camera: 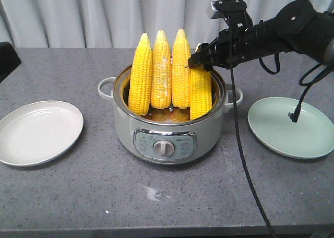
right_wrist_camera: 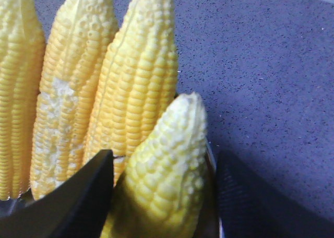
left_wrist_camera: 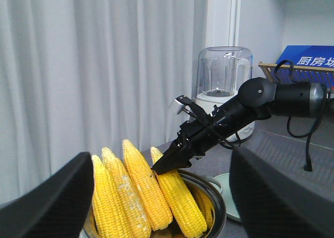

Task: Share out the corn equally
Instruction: 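Grasp a yellow corn cob with the right gripper and lift it out, then lower the held cob onto the green plate and open the right gripper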

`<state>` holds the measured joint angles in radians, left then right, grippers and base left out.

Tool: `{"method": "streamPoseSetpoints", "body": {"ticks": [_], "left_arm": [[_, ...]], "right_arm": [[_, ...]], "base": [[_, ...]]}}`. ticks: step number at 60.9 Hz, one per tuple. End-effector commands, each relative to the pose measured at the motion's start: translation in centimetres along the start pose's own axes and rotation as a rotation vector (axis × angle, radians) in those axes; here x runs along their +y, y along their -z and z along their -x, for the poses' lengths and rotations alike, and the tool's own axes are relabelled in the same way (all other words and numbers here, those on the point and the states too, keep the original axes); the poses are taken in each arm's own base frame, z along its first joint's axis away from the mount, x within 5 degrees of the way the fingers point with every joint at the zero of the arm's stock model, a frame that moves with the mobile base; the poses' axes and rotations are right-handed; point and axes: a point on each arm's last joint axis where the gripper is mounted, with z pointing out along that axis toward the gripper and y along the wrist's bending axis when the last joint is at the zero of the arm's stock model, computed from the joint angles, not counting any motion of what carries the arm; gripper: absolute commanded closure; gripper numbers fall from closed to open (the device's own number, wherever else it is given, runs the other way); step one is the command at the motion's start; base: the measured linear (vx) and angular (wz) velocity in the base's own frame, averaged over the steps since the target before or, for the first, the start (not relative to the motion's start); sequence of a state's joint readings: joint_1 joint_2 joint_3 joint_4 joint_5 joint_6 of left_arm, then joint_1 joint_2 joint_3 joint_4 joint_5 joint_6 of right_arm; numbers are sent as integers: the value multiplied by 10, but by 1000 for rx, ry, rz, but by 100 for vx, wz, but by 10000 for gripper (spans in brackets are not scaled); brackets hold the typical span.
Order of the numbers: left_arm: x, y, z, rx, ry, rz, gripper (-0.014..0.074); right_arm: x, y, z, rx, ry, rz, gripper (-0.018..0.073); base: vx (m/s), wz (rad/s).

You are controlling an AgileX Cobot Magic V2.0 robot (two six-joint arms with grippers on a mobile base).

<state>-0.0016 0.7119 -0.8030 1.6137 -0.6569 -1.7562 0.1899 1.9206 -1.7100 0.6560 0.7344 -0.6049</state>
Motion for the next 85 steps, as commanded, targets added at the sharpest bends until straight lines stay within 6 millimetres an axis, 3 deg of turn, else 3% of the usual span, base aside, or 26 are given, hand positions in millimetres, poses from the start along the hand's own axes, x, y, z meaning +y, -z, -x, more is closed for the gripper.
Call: {"method": "streamPoseSetpoints", "body": {"ticks": [1,17,28,44,62,73,85], "left_arm": [[0,-1,13,-57,33,11,80],[1,-1,13,-57,33,13,80],[1,-1,13,-58,32,15,80],[1,-1,13,-58,32,15,80],[1,-1,13,-58,32,15,80],[1,-1,13,-57,31,14,80],[1,-1,13,-57,31,14,80]], "right_arm": [[9,28,23,-110,19,-11,265],[12,34,25,-122,29,-11,547],[21,61,38,-205,53,-32,568],[46,125,59,-379,107,-68,568],[68,229,59,-519,155,-119,564],[52,286,39,-499,134,-228,564],[13,313,15,-385,15,-339,564]], "base": [[0,0],[0,0],[0,0],[0,0],[0,0],[0,0],[0,0]]}}
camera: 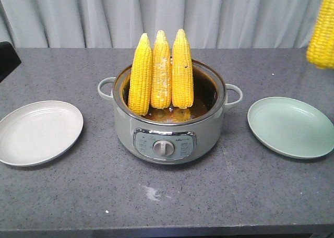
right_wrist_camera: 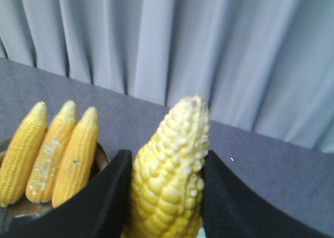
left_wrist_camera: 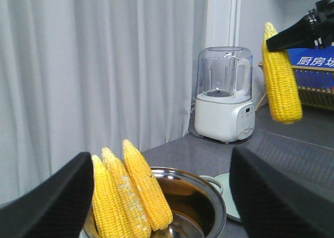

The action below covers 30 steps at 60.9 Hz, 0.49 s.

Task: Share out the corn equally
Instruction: 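Lower the held cob onto the green plate and open the right gripper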

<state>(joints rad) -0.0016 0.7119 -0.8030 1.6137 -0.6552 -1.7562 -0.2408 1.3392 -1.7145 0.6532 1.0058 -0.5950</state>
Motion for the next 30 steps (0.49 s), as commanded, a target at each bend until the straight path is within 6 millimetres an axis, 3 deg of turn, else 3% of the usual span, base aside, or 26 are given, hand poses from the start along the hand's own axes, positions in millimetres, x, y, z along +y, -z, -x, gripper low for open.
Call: {"method": "streamPoseSetpoints", "body": {"ticks": [1,12,30], "left_arm": [[1,-1,13,-57,31,13,80],[1,-1,13,-57,31,13,80],[1,-1,13,-57,31,13,80]], "right_arm": [[-13,19,4,-28,-42,-54,564],[-45,-1,-15,96,-126,-59,564],[-98,-88,-62,263,-314,30,564]], "base": [[0,0],[0,0],[0,0]]}}
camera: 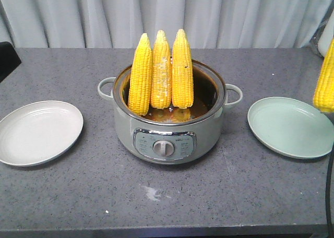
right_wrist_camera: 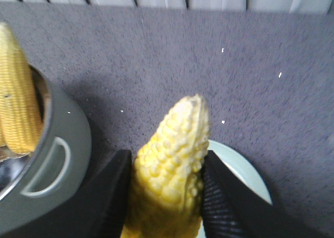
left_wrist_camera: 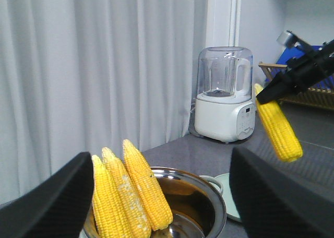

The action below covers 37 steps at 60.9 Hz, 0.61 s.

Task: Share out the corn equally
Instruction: 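Lower the held cob onto the green plate and open the right gripper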

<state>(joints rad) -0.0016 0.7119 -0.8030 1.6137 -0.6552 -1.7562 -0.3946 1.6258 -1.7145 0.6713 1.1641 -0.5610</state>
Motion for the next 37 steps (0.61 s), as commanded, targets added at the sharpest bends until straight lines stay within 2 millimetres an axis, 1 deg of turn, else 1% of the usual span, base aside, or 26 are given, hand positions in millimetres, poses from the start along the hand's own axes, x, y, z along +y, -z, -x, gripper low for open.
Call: {"method": "streamPoseSetpoints", "body": {"ticks": [1,9,13,16,24,32,37], "left_arm": [[1,-1,13,-57,31,13,80],[1,-1,13,-57,31,13,80],[0,-1,13,-57,31,10,80],[0,-1,13,-57,31,10,80],[0,-1,13,-57,31,10,80],[0,-1,13,-57,31,10,80],[0,-1,13,-57,31,10,80]], "right_arm": [[-9,-13,9,-56,-46,29,564],[-36,-58,0,6,-136,80,561],[-47,-76,-5,28,-159,95,560],[-53,-86,-9,45,-170,102,559],[-62,-101,-15,75,-161,109,552],[-66,-108,-19,90,-158,114,535],[-68,-111,-21,102,-156,110,507]], "base": [[0,0],[0,0],[0,0],[0,0],[0,0],[0,0],[0,0]]}}
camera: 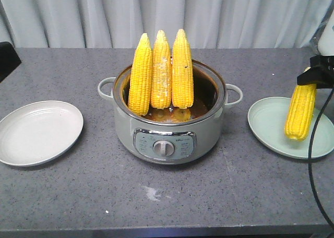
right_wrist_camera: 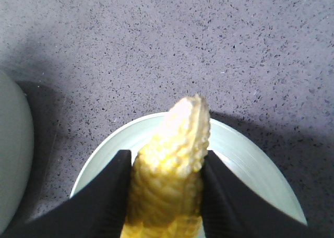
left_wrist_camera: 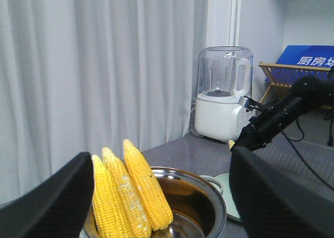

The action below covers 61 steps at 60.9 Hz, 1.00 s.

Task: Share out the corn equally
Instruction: 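Lower the held cob onto the green plate and open the right gripper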

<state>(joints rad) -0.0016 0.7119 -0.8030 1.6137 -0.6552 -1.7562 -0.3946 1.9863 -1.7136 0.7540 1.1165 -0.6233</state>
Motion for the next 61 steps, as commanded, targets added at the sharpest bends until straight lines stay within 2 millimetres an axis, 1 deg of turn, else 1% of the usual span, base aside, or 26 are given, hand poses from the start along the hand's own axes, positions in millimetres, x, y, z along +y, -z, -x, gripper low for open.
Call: {"method": "streamPoseSetpoints", "body": {"ticks": [1,5,10,22,26,29,38,46,53,61], "left_arm": [[0,-1,13,-57,31,10,80],[0,-1,13,-57,31,10,80],[0,-1,13,-57,31,10,80],[0,-1,13,-57,31,10,80],[0,-1,13,-57,31,10,80],[0,-1,13,-57,31,10,80],[0,-1,13,-57,31,10,80],[0,-1,13,-57,31,10,80],[0,-1,13,-57,31,10,80],[0,-1,13,-56,31,5,80]], "right_arm": [[16,22,13,-95,38,7,497],[14,21,12,-86,40,-1,454],[13,21,11,-78,47,-12,369],[12,20,10,-68,41,-15,91],[12,20,11,-69,41,-17,28],[12,20,11,-69,39,-17,5],[15,24,12,-83,16,-11,5],[26,37,15,-123,30,-3,23],[44,56,19,-182,44,29,43],[73,85,19,-251,106,77,95]], "base": [[0,0],[0,0],[0,0],[0,0],[0,0],[0,0],[0,0],[0,0],[0,0],[0,0]]}}
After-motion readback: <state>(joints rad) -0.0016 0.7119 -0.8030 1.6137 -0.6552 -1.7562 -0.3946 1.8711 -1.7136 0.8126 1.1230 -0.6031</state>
